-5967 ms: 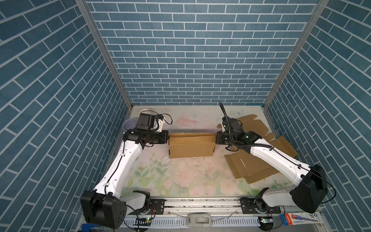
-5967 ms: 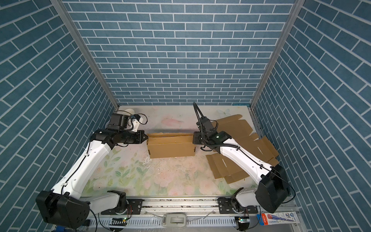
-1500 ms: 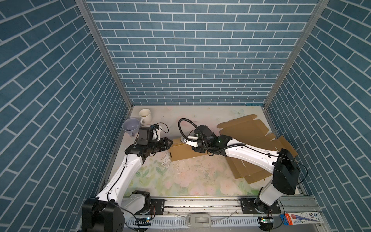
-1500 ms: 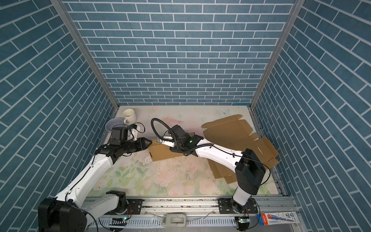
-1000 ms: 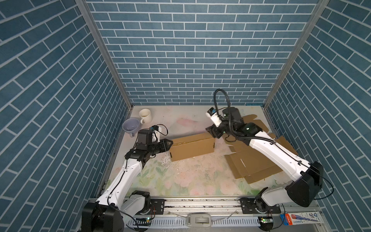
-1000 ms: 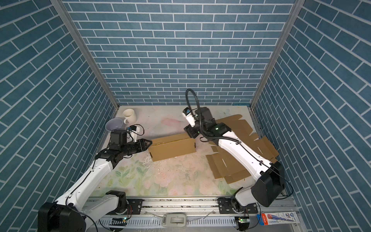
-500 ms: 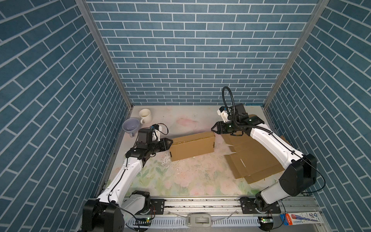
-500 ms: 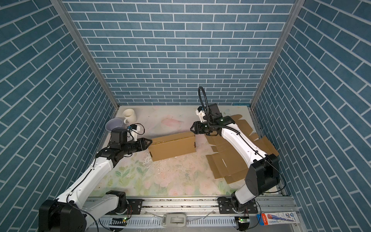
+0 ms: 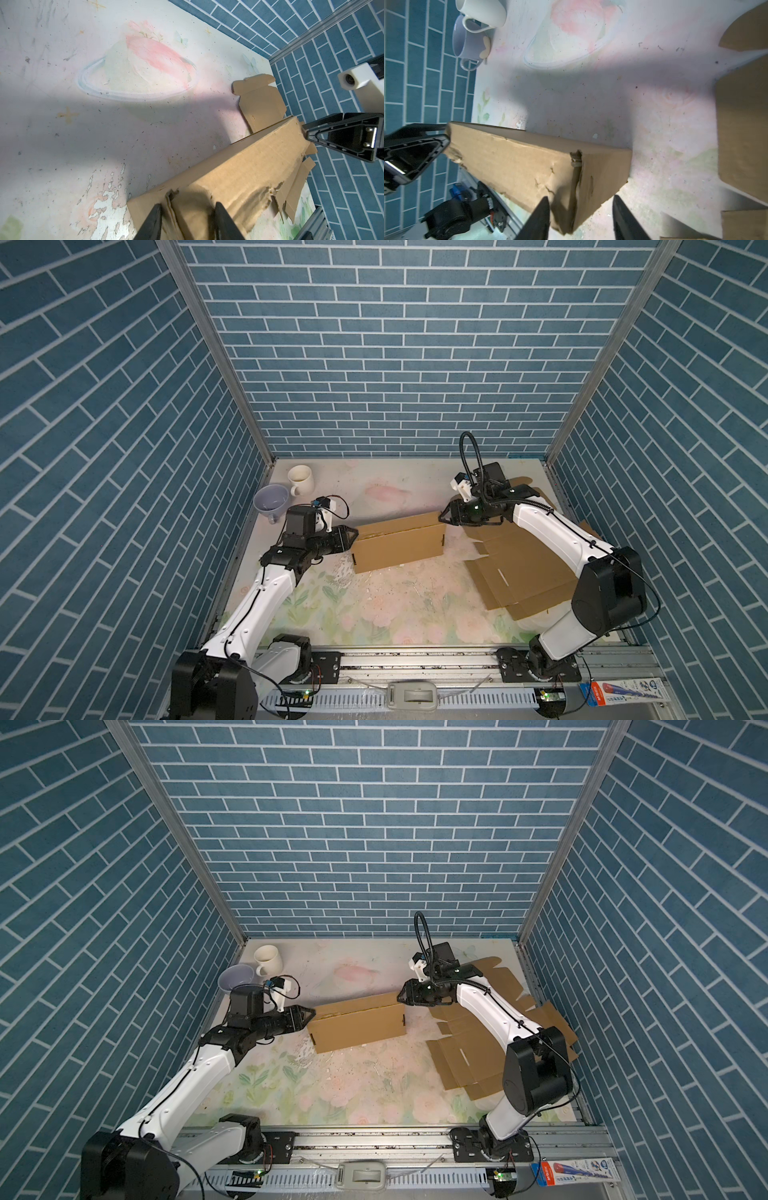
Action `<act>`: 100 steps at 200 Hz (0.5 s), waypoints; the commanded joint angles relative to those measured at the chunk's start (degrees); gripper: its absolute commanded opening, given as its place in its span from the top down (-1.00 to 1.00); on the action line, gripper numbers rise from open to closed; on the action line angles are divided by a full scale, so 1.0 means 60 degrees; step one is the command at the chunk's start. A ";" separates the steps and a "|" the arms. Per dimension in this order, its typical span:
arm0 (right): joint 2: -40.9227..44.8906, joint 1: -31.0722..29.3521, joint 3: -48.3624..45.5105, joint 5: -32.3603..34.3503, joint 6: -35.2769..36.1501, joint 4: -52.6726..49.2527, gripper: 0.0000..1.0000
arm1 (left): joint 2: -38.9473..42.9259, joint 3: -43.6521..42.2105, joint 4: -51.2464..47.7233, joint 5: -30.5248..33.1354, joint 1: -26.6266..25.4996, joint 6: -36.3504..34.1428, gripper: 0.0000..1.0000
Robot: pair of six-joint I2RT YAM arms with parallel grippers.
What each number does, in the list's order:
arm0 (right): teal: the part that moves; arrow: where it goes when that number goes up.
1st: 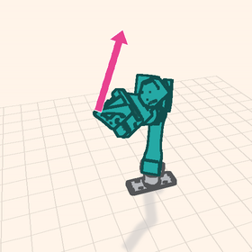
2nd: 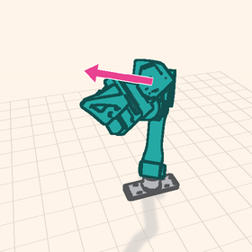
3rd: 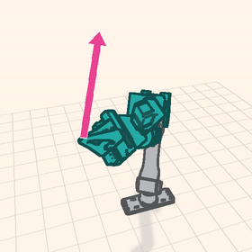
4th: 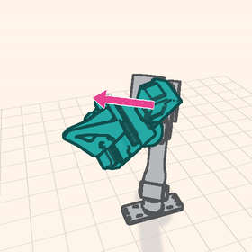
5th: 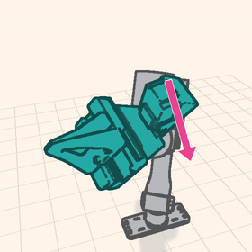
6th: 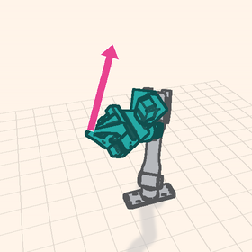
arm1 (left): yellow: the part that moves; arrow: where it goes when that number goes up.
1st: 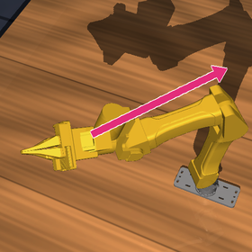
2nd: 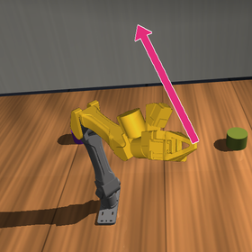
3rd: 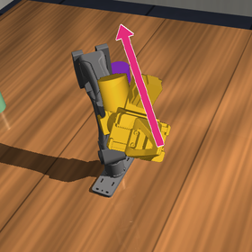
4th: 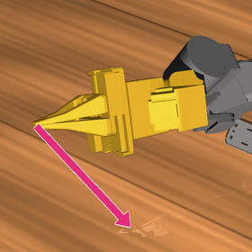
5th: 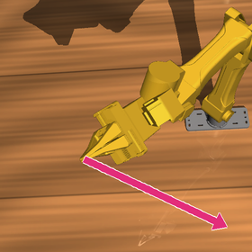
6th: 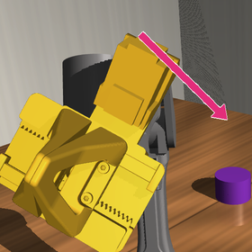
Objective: Fold the paper box
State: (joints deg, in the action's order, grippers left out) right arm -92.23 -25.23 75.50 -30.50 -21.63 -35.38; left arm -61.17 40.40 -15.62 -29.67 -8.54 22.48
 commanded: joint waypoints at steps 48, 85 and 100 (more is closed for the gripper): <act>-0.0600 0.0163 0.0077 -0.3093 -0.2002 0.2235 0.05 | -0.0886 -0.0112 0.0909 -0.0037 -0.0102 0.1278 0.20; -0.0895 0.0224 0.1409 -0.3095 -0.2313 0.2360 0.12 | -0.2240 0.1792 0.1102 -0.0141 -0.0463 0.1018 0.20; -0.0982 0.0332 0.1768 -0.2963 -0.2343 0.2539 0.13 | -0.2584 0.2421 0.1042 -0.0136 -0.0482 0.0784 0.18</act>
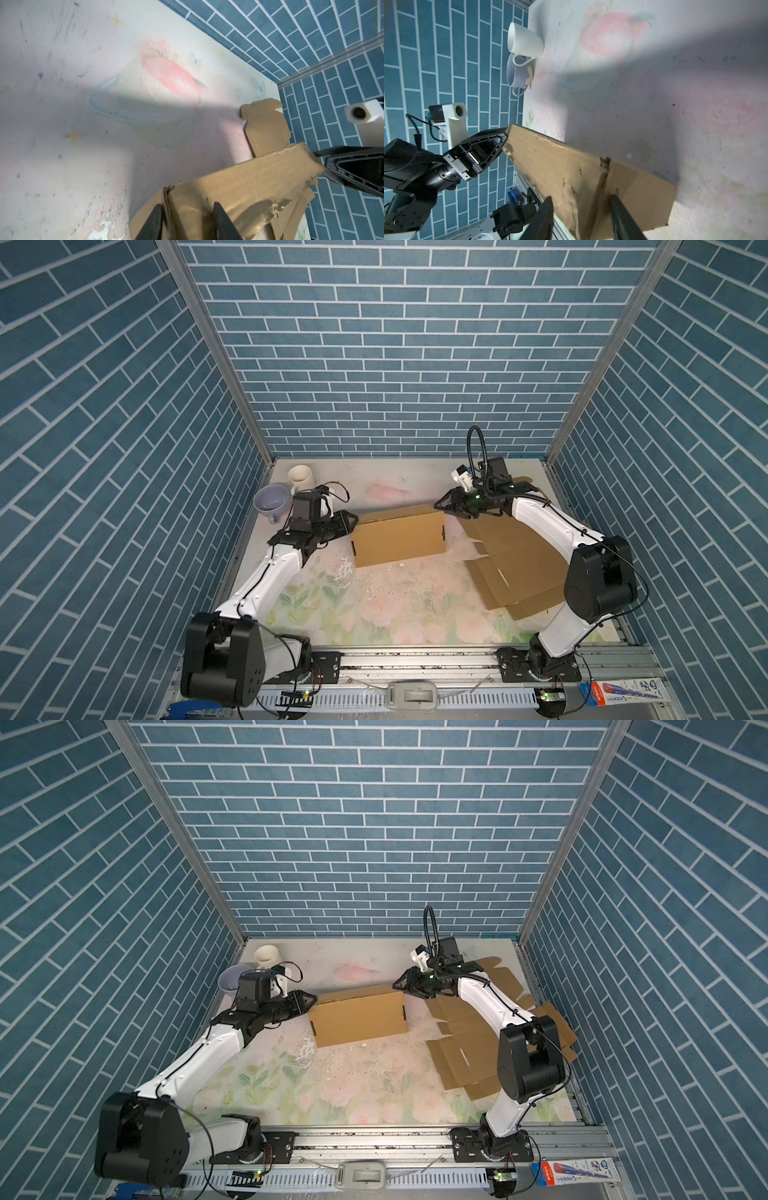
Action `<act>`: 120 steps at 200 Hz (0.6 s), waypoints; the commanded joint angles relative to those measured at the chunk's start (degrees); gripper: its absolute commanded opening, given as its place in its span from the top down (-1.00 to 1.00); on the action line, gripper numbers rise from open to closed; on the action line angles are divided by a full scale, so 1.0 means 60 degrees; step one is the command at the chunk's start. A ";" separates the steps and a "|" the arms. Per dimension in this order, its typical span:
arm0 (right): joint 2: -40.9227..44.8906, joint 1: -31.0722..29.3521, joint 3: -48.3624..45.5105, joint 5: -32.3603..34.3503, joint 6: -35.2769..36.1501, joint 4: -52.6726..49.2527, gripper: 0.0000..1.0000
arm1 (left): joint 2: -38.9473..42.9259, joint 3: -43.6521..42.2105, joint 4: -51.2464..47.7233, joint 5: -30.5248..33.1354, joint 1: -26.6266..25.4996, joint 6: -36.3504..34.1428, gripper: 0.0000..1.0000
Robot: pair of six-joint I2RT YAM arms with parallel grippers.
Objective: Fold the paper box
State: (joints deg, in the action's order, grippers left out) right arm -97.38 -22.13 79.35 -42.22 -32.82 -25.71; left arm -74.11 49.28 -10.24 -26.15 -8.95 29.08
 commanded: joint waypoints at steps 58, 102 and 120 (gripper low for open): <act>0.0425 -0.0120 -0.0658 0.0370 0.0784 0.0255 0.03 | 0.0760 -0.0780 -0.0385 -0.0503 -0.0689 -0.0840 -0.08; 0.1414 0.0074 -0.2354 0.1892 0.0908 0.0046 -0.40 | 0.2149 -0.1798 -0.1734 0.0906 -0.0593 -0.1071 -0.35; 0.1048 0.0118 -0.2265 0.2249 0.0699 -0.0273 -0.45 | 0.1948 -0.1633 -0.1707 0.1029 -0.0584 -0.0955 -0.37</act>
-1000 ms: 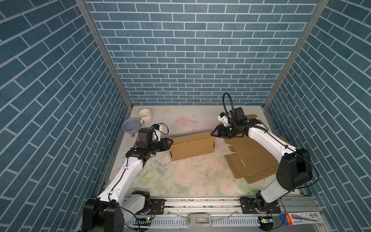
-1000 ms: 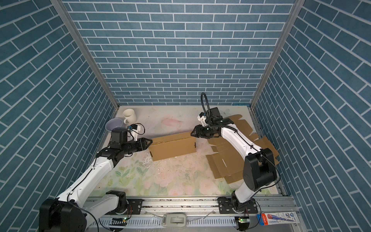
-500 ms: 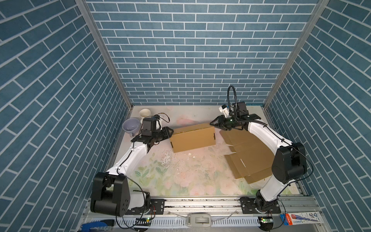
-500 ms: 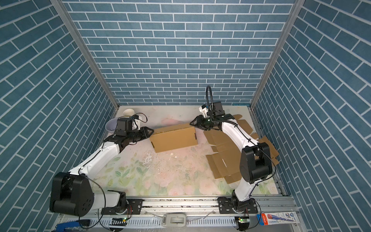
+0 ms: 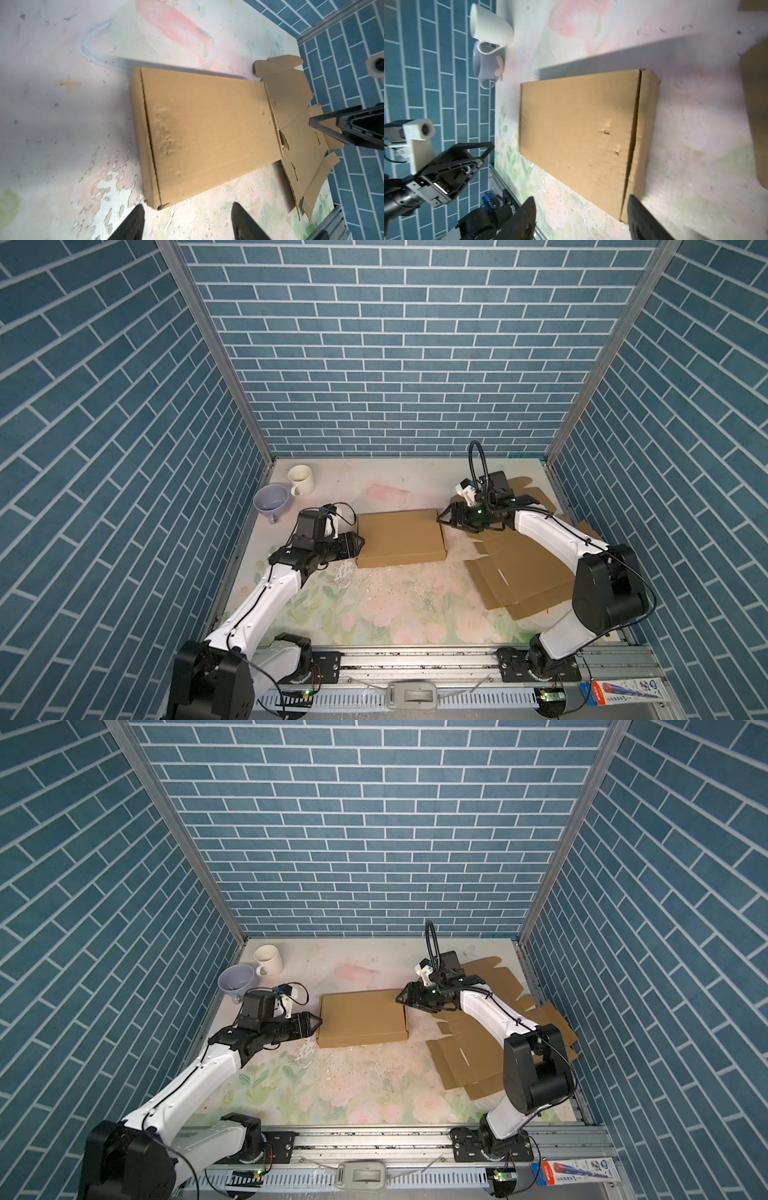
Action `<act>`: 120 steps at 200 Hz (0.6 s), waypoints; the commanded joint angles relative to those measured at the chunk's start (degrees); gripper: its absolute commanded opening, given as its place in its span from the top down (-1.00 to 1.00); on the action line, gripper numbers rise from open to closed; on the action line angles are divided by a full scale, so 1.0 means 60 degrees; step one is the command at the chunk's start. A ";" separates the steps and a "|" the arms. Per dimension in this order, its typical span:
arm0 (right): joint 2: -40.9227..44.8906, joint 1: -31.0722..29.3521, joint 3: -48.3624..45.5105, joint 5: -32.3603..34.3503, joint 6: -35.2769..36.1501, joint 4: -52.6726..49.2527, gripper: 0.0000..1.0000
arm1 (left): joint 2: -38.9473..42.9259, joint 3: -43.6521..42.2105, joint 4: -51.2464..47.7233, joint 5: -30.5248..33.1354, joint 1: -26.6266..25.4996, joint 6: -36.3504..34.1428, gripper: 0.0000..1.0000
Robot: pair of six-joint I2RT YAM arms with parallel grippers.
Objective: Fold the paper box
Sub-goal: 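Release the box and lift both grippers away from it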
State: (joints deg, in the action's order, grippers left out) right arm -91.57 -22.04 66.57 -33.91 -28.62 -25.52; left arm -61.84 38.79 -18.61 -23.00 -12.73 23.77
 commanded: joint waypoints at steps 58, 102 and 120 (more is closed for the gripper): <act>-0.1141 -0.0506 -0.0323 0.1114 -0.1295 0.0346 -0.45 | 0.0143 0.1341 -0.0949 0.1558 -0.0090 -0.0368 -0.38; -0.2414 -0.1551 0.0505 0.0875 -0.2196 0.1169 -0.31 | 0.0222 0.2403 -0.1942 0.2875 0.0055 -0.0639 -0.89; -0.3003 -0.2269 0.0940 0.1051 -0.3020 0.1894 -0.26 | 0.0244 0.2916 -0.2461 0.2675 0.0540 -0.0803 -0.99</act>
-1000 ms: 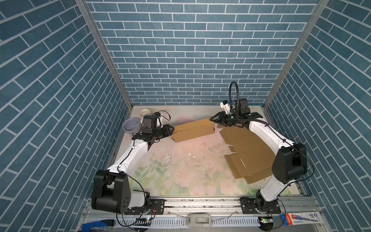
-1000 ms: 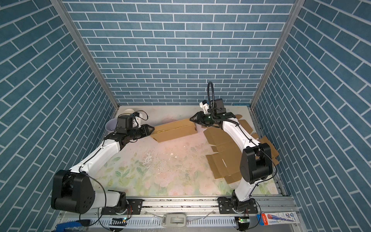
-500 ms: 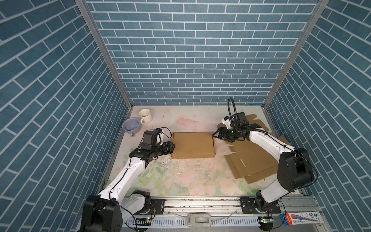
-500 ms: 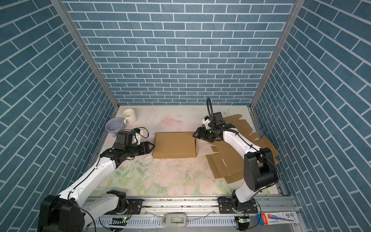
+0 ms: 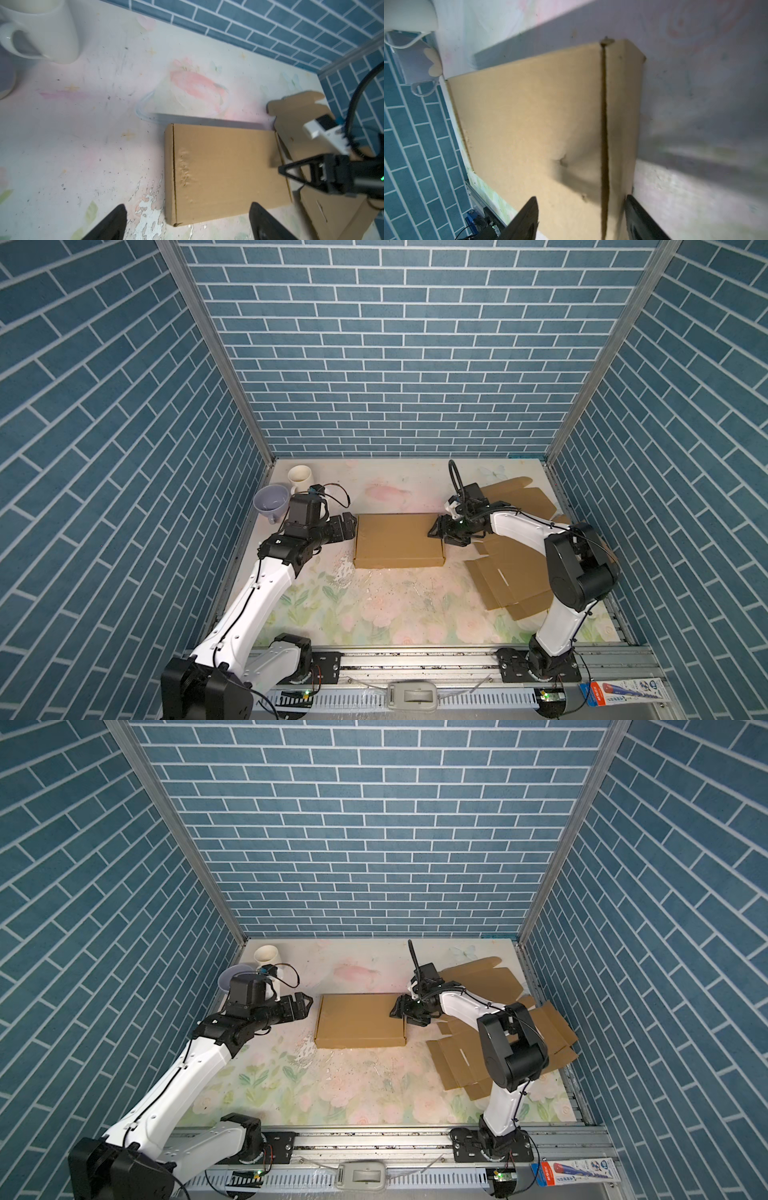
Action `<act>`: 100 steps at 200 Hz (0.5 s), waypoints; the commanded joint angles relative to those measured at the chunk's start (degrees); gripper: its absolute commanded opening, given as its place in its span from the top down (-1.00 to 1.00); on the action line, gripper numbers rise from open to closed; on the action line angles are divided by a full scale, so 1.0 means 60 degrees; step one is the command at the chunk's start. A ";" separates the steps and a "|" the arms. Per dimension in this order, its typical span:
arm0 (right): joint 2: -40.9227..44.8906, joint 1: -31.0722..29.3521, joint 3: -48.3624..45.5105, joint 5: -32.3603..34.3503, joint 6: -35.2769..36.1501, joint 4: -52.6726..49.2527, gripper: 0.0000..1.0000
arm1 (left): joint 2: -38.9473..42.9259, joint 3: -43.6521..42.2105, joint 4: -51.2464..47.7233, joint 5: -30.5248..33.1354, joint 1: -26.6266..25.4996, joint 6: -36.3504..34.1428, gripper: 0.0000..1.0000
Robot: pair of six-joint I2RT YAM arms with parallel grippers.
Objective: Fold the paper box
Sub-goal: 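Release the box and lift both grippers away from it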
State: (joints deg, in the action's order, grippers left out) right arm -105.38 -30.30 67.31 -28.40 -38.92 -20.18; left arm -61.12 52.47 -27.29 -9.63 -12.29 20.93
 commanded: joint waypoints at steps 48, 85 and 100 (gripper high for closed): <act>-0.2855 -0.2460 0.3818 0.0440 -0.2124 0.1131 -0.21 | 0.1286 0.0399 -0.0805 -0.0446 0.1457 -0.0650 -0.99; -0.4267 -0.3133 0.5670 -0.0476 -0.2346 0.0851 -0.18 | 0.1439 0.0652 -0.1186 -0.0508 0.1478 -0.1276 -0.85; -0.4079 -0.3128 0.5674 -0.0708 -0.2092 0.0738 -0.19 | 0.1312 0.0804 -0.1331 -0.0517 0.1478 -0.1453 -0.76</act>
State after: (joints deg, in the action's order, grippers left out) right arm -129.86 -48.75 98.96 -28.93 -50.00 -13.58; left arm -52.16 55.77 -32.53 -11.77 -3.79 15.46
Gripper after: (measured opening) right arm 0.590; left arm 0.910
